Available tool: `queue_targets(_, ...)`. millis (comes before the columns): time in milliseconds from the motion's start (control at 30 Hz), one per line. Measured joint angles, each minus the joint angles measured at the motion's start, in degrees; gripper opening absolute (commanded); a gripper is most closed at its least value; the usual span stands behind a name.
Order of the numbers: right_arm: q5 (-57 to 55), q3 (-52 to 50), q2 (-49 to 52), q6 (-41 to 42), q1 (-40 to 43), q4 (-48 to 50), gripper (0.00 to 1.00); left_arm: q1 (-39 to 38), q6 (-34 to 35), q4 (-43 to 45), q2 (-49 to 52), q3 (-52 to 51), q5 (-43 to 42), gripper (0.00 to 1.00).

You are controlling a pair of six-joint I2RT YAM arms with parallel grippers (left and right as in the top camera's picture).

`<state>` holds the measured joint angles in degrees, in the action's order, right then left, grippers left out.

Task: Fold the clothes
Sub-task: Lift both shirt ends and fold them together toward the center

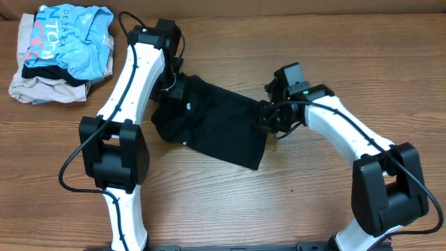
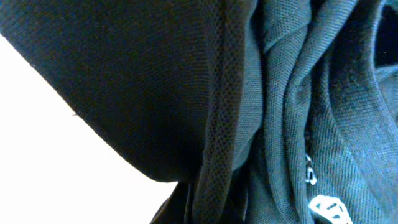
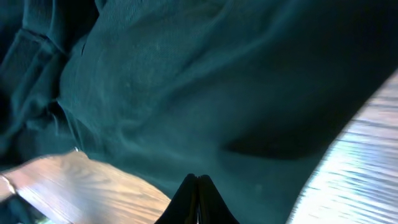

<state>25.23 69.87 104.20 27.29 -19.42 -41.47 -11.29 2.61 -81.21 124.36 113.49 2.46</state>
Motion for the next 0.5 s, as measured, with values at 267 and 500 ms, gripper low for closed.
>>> queue_targets(267,0.83,-1.25,7.56,9.2,-0.37,2.58,0.04,-1.53,-1.42,-3.26,0.07,6.62,0.0,0.04)
queue_targets(500,6.32,-1.25,9.51,11.13,1.38,3.72,0.04,-5.4,-3.61,-4.83,0.07,10.86,0.0,0.04)
